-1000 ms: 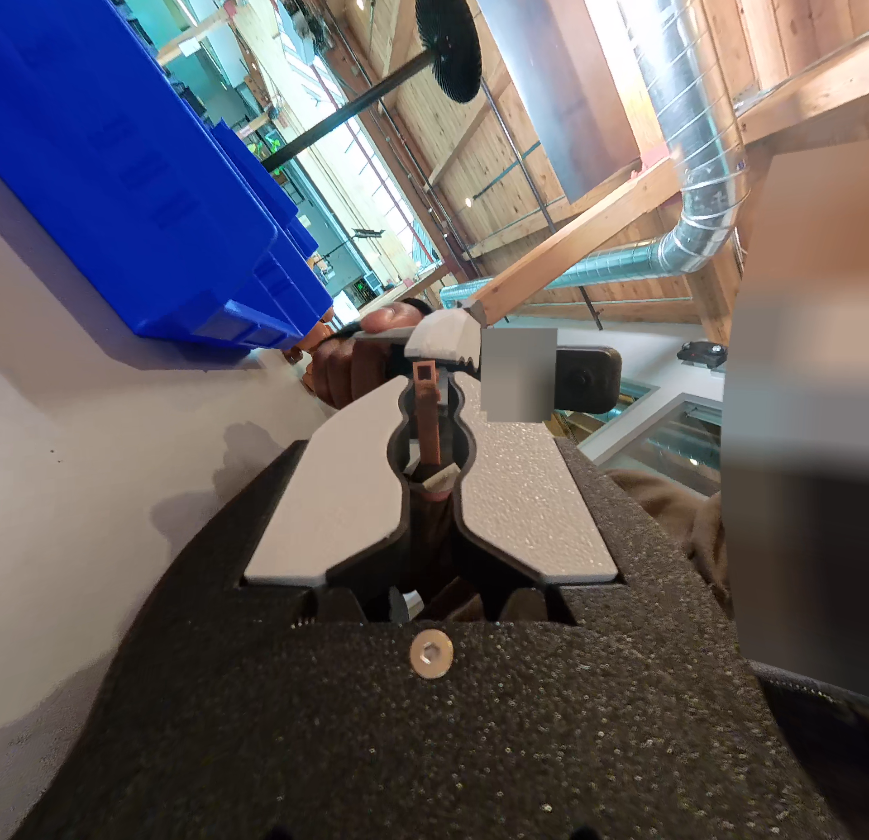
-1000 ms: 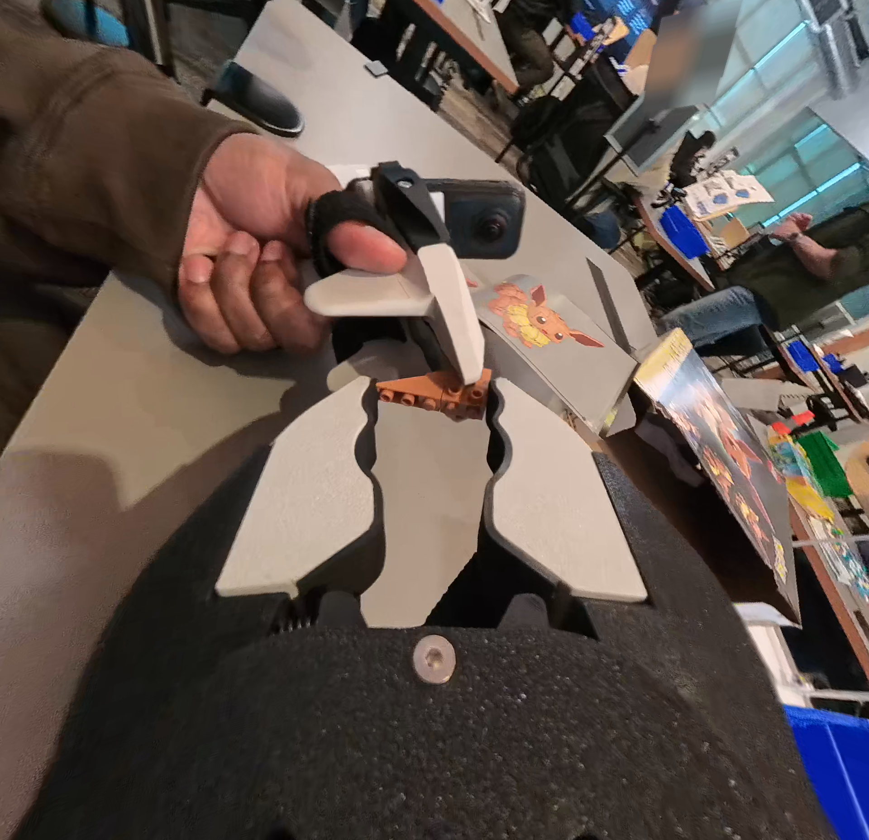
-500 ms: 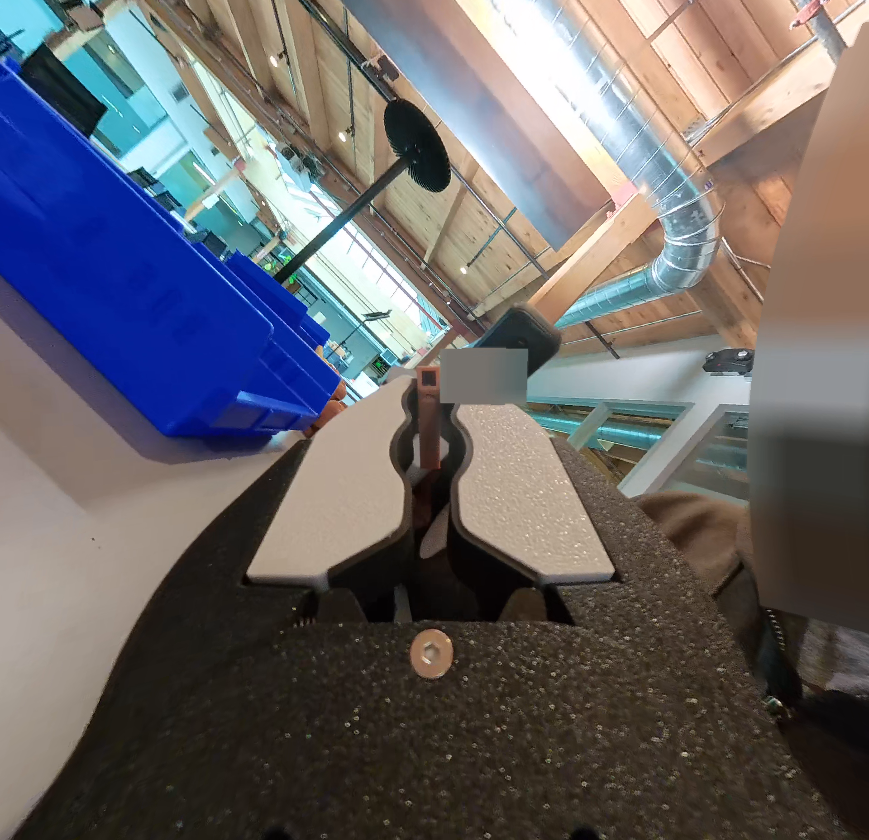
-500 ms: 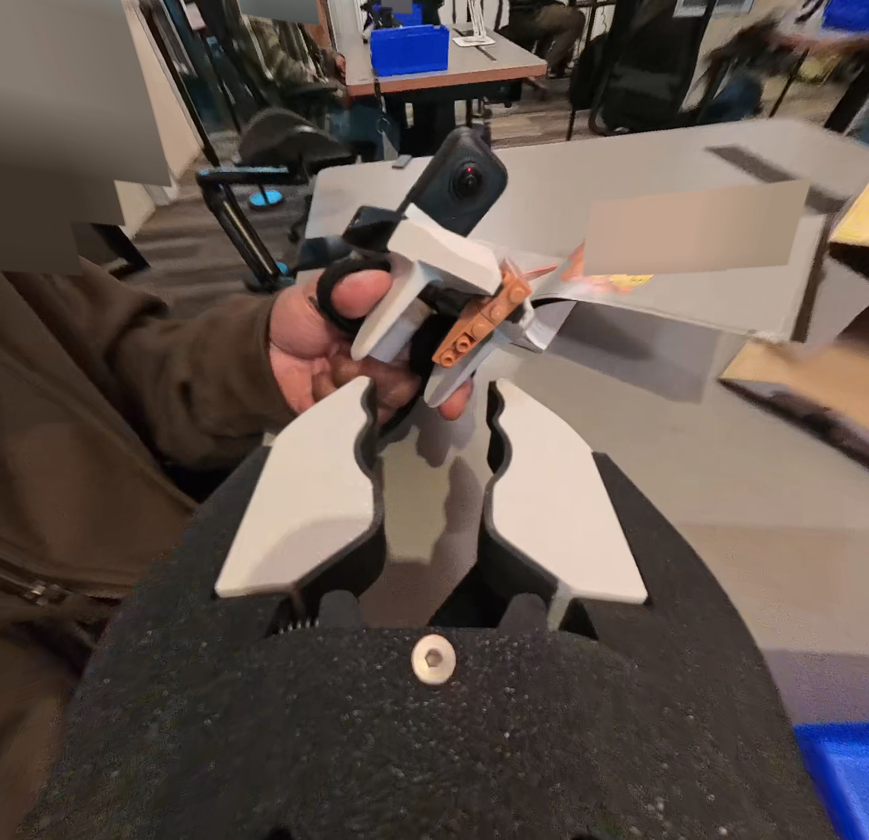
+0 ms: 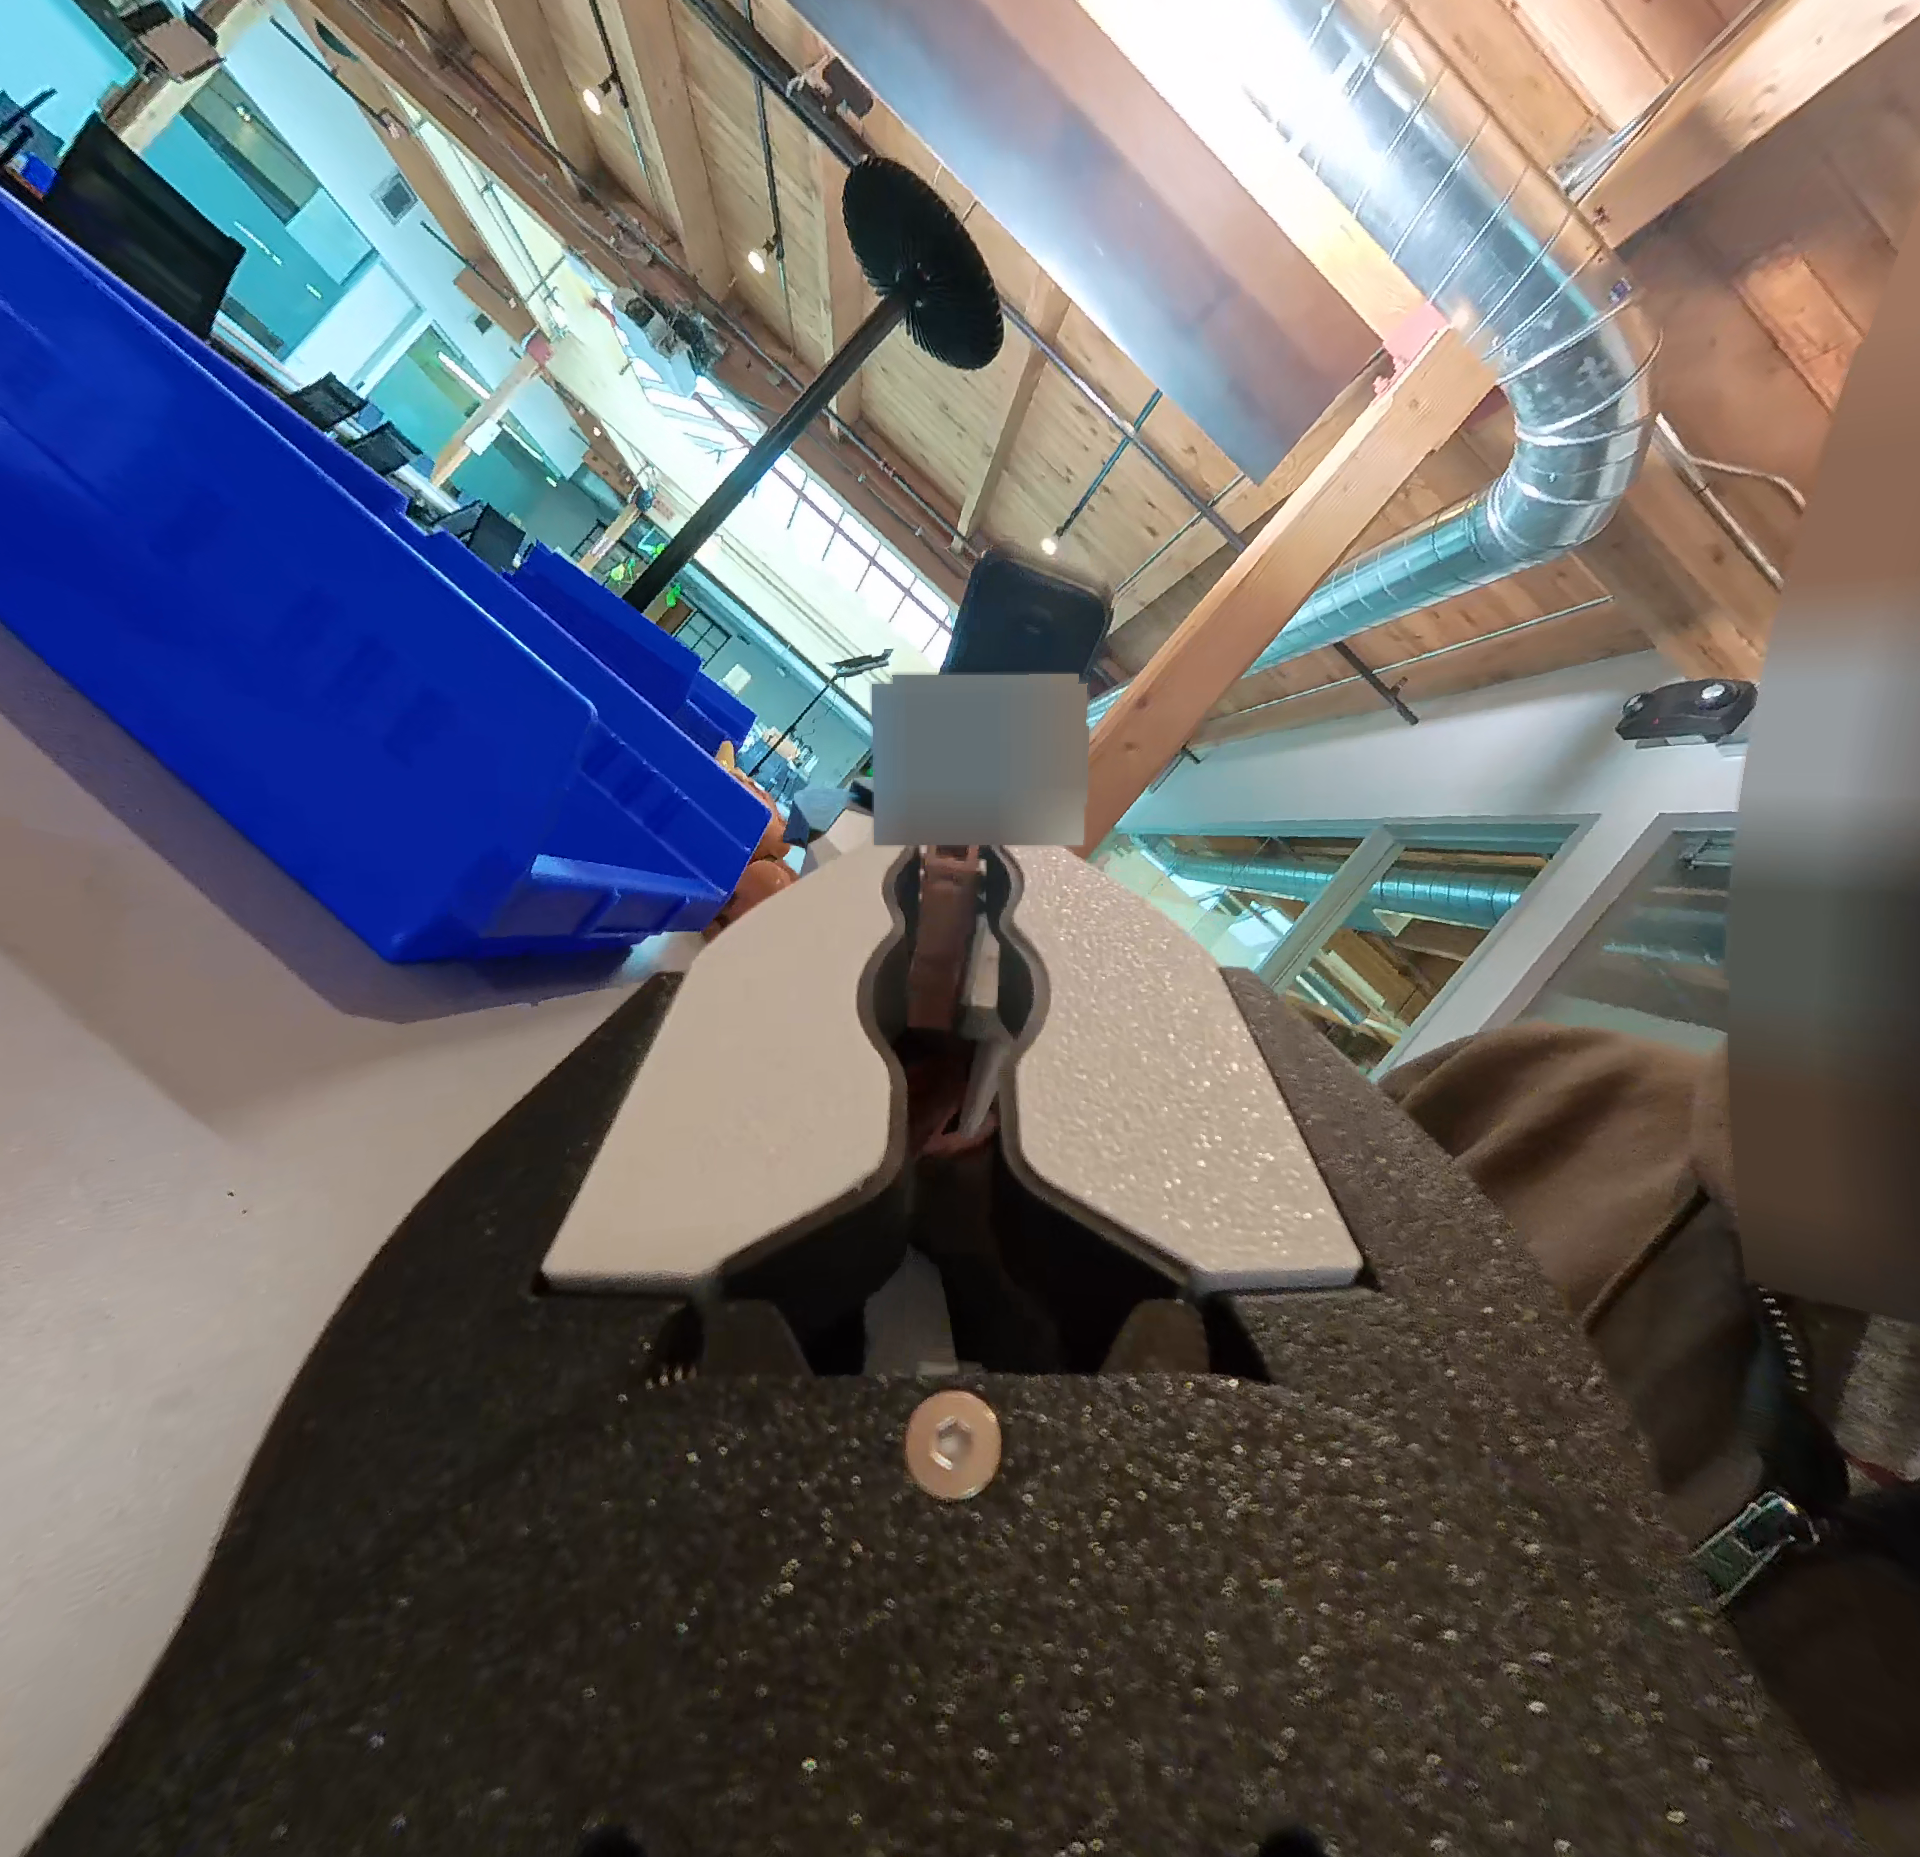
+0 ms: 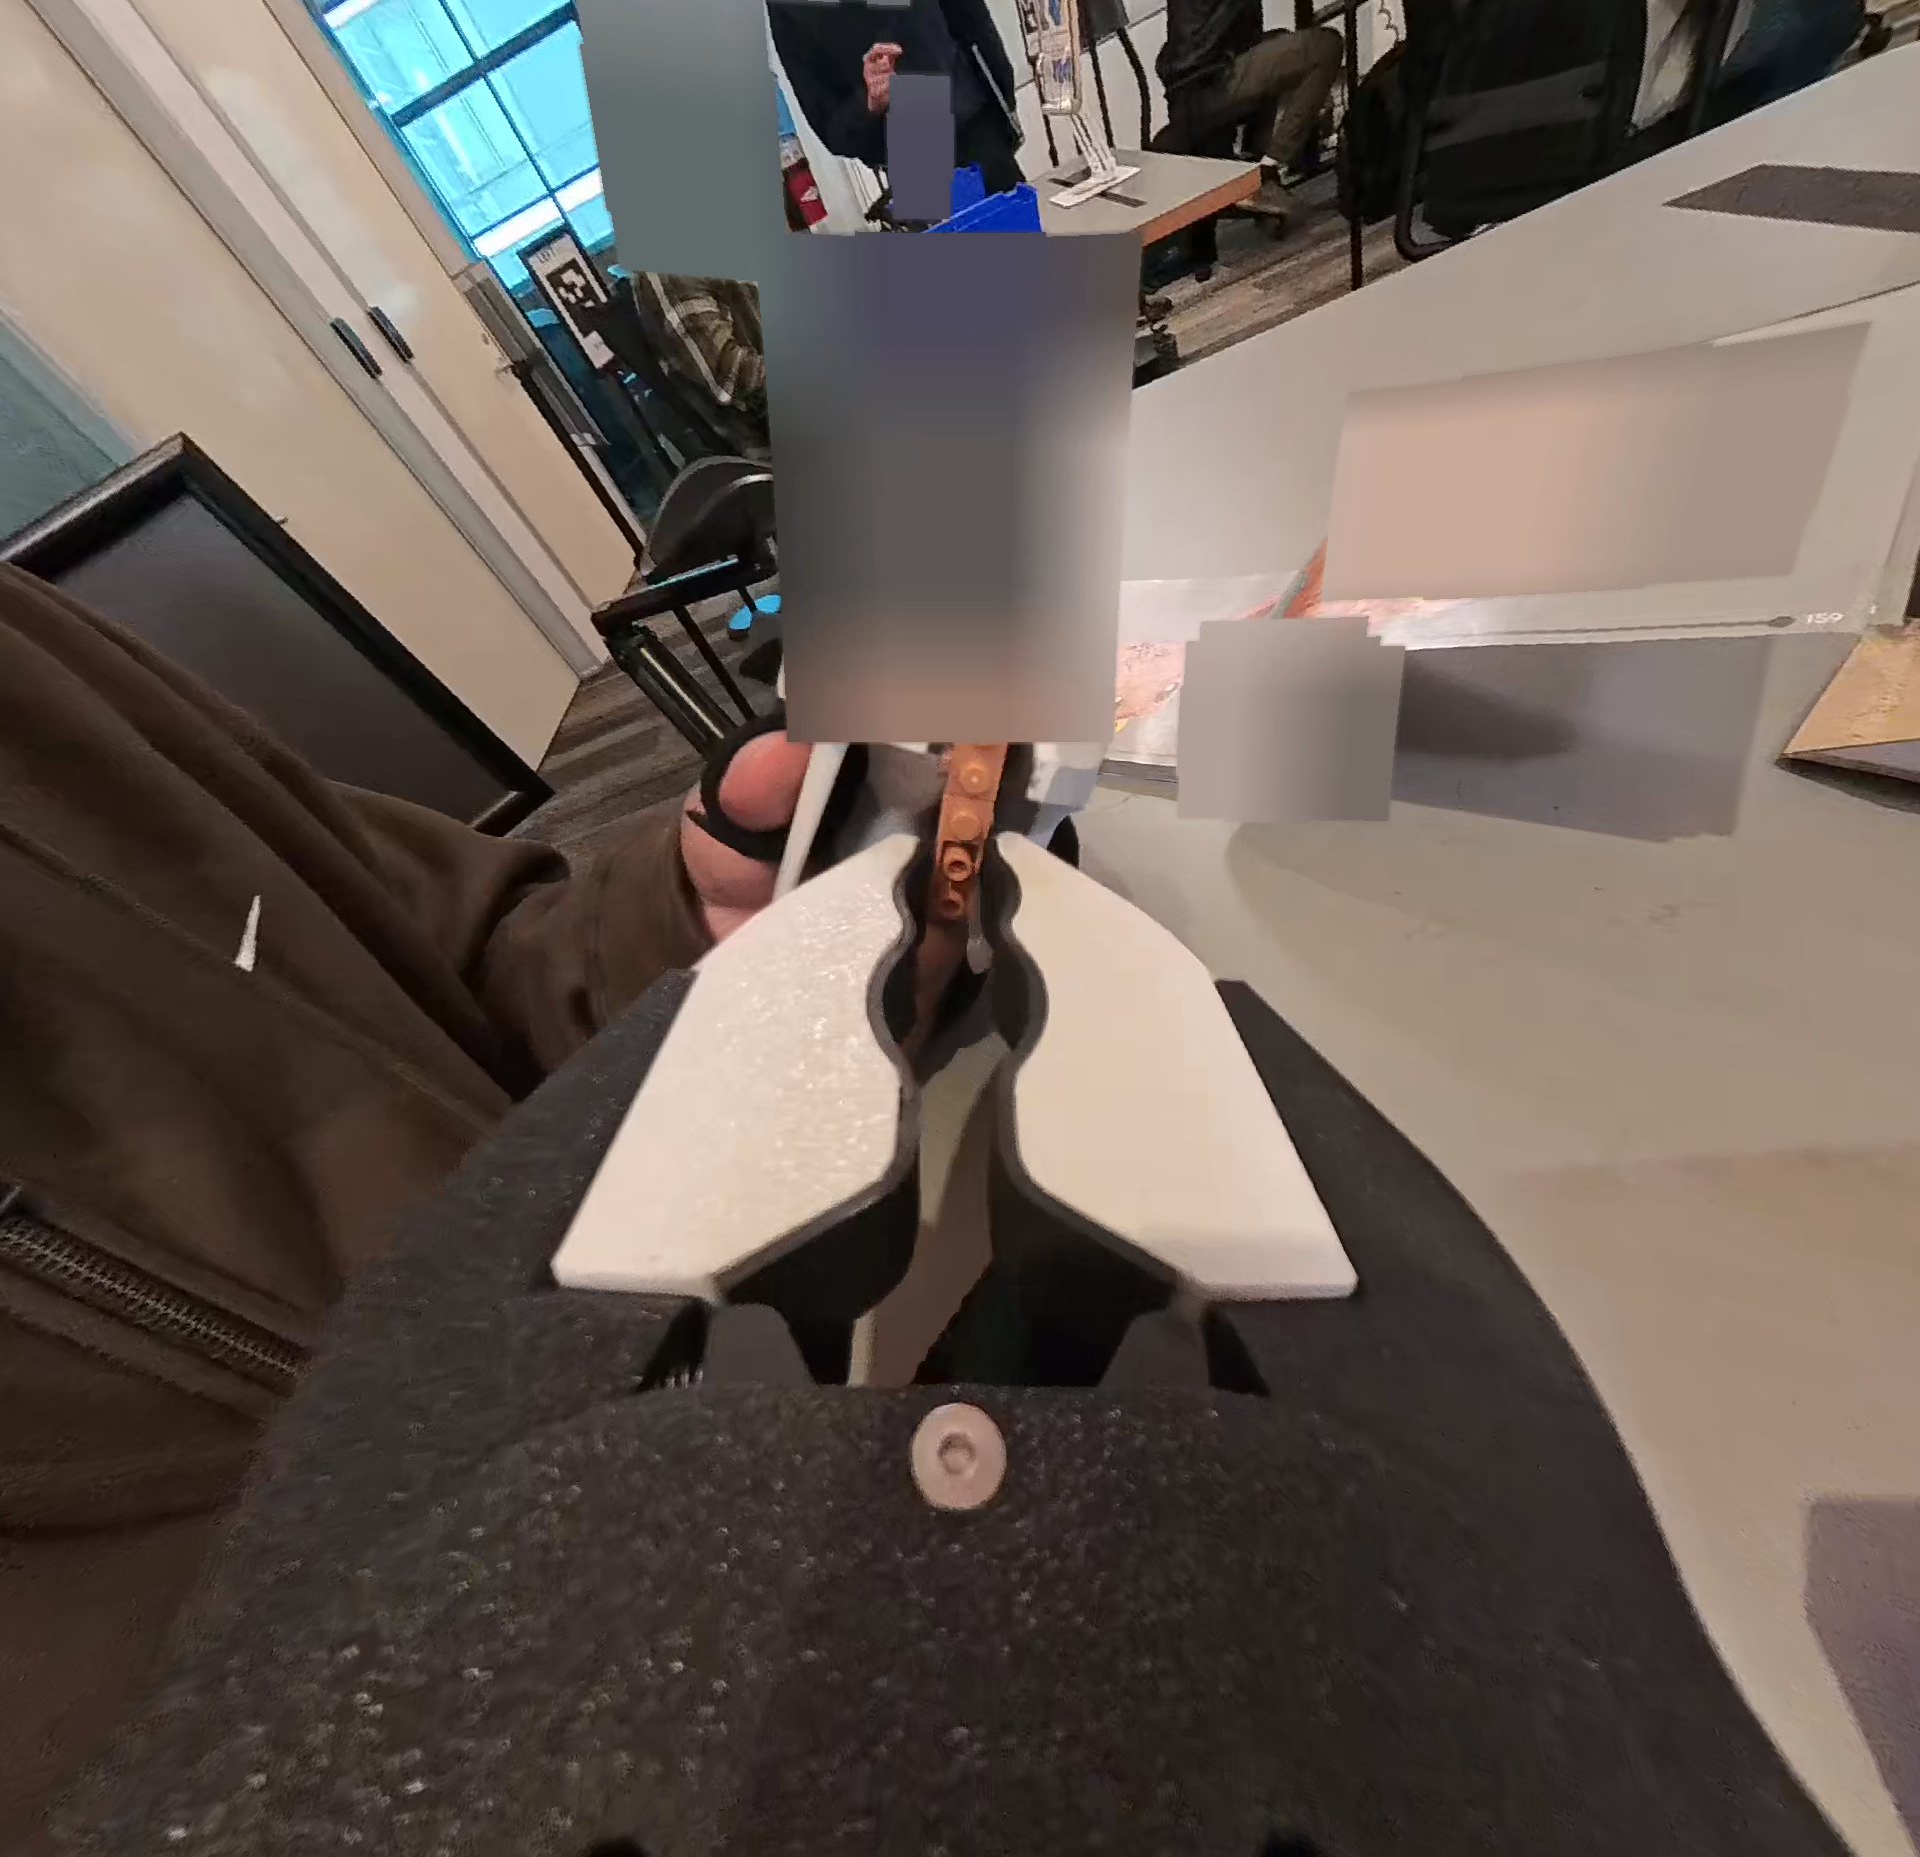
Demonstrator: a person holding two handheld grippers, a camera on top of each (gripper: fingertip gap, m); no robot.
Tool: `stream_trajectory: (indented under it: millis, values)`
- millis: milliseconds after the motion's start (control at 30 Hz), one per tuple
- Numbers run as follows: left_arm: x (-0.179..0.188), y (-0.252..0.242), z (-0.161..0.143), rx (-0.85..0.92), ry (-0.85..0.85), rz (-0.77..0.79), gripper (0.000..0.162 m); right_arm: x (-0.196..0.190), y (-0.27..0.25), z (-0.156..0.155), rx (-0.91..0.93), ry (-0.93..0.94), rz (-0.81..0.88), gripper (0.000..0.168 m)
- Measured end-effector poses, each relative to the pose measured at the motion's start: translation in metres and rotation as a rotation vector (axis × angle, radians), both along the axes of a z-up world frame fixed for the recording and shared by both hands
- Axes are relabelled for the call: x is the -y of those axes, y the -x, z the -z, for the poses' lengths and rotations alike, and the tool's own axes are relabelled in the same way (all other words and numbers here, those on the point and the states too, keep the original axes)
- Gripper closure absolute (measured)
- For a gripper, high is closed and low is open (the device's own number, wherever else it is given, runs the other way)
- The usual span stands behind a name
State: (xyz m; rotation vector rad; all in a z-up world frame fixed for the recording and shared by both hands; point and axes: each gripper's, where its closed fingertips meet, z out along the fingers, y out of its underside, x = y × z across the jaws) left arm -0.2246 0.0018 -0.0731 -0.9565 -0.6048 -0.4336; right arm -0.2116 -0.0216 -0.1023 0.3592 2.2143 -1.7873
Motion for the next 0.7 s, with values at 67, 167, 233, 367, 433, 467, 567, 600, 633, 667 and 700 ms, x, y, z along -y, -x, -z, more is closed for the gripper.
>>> stream_trajectory:
  millis: [67,167,233,367,433,467,567,600,633,667,700]
  values:
    - [0.0,0.0,0.001,-0.011,0.028,-0.005,0.148,-0.003,0.002,0.001,-0.007,-0.018,0.002,0.161]
    - [0.0,-0.001,0.002,-0.023,0.052,-0.006,0.148,-0.005,0.001,0.002,-0.023,-0.044,-0.007,0.161]
    - [0.001,-0.002,0.001,-0.033,0.051,0.004,0.15,-0.004,0.0,0.001,-0.021,-0.04,-0.016,0.161]
    - [0.006,0.002,0.0,0.043,-0.042,0.04,0.152,-0.001,0.001,-0.004,0.02,0.036,-0.011,0.16]
    - [0.009,0.004,-0.001,0.069,-0.081,0.044,0.152,0.0,0.002,-0.005,0.06,0.09,-0.011,0.16]
    - [0.009,0.004,-0.002,0.067,-0.09,0.043,0.152,0.0,0.002,-0.007,0.088,0.123,-0.014,0.16]
    - [0.011,0.003,-0.003,0.06,-0.103,0.044,0.152,-0.002,0.003,-0.01,0.183,0.215,-0.029,0.161]
    - [0.011,0.004,-0.003,0.062,-0.1,0.042,0.152,-0.003,0.003,-0.009,0.202,0.232,-0.028,0.161]
    - [0.011,0.005,-0.001,0.067,-0.085,0.031,0.152,-0.003,0.005,-0.008,0.193,0.229,-0.014,0.161]
    - [0.01,0.007,0.001,0.063,-0.049,0.003,0.152,-0.003,0.006,-0.005,0.145,0.206,0.011,0.161]
    - [0.009,0.008,0.003,0.044,-0.004,-0.032,0.153,-0.004,0.008,-0.003,0.067,0.167,0.046,0.161]
